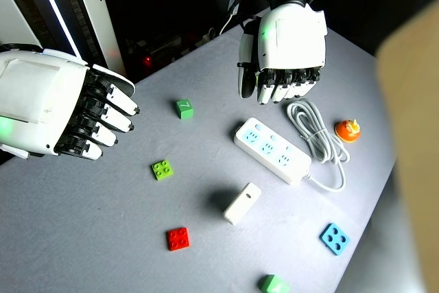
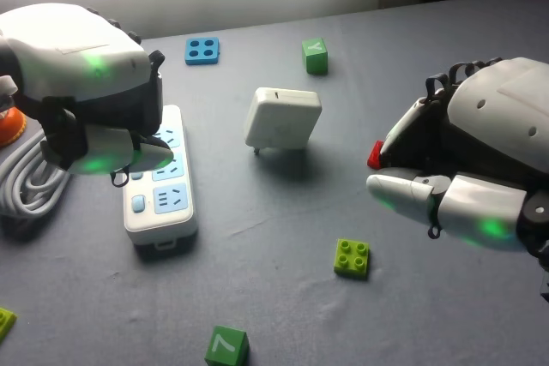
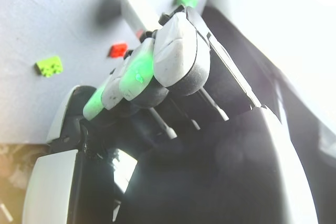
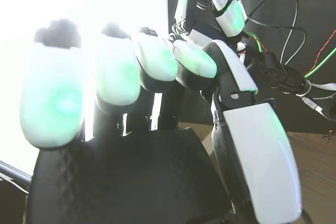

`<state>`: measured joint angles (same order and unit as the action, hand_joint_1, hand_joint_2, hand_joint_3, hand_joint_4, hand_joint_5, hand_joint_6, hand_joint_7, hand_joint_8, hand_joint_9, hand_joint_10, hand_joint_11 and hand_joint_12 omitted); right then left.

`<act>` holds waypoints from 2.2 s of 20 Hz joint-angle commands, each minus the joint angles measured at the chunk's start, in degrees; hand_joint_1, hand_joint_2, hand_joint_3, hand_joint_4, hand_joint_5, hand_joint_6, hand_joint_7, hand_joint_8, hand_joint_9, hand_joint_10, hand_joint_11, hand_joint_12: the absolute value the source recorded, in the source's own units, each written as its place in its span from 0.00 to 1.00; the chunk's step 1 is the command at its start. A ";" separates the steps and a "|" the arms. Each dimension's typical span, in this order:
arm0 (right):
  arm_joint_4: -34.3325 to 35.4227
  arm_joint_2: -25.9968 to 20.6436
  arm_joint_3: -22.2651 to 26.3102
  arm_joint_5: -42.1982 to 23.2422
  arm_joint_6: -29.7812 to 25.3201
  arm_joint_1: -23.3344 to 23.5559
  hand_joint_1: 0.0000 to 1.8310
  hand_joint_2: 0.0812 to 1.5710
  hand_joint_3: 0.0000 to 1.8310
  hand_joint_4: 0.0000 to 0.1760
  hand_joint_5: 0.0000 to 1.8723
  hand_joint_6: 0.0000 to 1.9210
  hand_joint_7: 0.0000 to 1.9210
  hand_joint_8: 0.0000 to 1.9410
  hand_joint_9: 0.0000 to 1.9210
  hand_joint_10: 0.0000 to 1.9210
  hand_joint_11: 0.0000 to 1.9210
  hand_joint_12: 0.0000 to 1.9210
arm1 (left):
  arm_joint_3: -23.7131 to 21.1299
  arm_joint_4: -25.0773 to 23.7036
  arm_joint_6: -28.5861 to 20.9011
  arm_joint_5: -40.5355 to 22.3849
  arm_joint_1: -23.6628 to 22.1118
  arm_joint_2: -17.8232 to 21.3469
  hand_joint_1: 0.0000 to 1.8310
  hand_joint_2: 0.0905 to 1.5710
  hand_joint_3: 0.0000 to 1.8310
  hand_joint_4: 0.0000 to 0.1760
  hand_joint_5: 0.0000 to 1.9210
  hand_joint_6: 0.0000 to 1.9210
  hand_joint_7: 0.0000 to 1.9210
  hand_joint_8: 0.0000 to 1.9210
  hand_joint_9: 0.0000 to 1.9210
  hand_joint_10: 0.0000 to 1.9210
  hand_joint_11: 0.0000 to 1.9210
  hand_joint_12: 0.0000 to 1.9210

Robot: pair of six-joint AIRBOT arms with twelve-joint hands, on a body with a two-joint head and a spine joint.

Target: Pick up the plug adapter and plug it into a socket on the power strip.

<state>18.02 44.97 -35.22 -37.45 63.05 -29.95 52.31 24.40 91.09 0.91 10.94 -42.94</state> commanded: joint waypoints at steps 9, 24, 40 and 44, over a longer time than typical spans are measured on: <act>-1.12 -0.07 -0.89 -5.65 -0.85 0.53 0.05 0.67 0.00 0.00 0.08 0.00 0.08 0.00 0.07 0.00 0.00 0.15 | 0.37 0.17 0.23 -3.43 0.01 0.54 0.00 0.78 0.00 0.00 0.03 0.00 0.01 0.00 0.00 0.00 0.01 0.01; -0.61 13.74 -20.80 12.76 -8.98 11.62 0.60 0.76 0.00 0.00 0.14 0.00 0.13 0.00 0.13 0.00 0.00 0.43 | -9.01 57.37 39.02 -18.22 9.11 2.36 0.02 0.79 0.00 0.00 0.03 0.00 0.01 0.00 0.00 0.00 0.00 0.01; 4.63 30.66 -40.22 27.10 -13.66 18.26 0.69 0.80 0.00 0.00 0.02 0.00 0.01 0.00 0.02 0.00 0.00 0.14 | -13.30 67.16 35.64 -29.45 18.38 0.03 0.00 0.76 0.00 0.00 0.00 0.00 0.00 0.00 0.00 0.00 0.00 0.00; 4.66 32.82 -43.42 30.18 -14.13 19.14 0.68 0.80 0.00 0.00 0.01 0.00 0.00 0.00 0.00 0.00 0.00 0.14 | -11.65 67.16 35.52 -29.23 16.57 -3.03 0.00 0.77 0.00 0.00 0.00 0.00 0.00 0.00 0.00 0.00 0.00 0.00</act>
<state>22.68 78.50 -79.09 -1.98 49.32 -11.81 40.73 93.32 126.67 -27.03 27.79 -46.61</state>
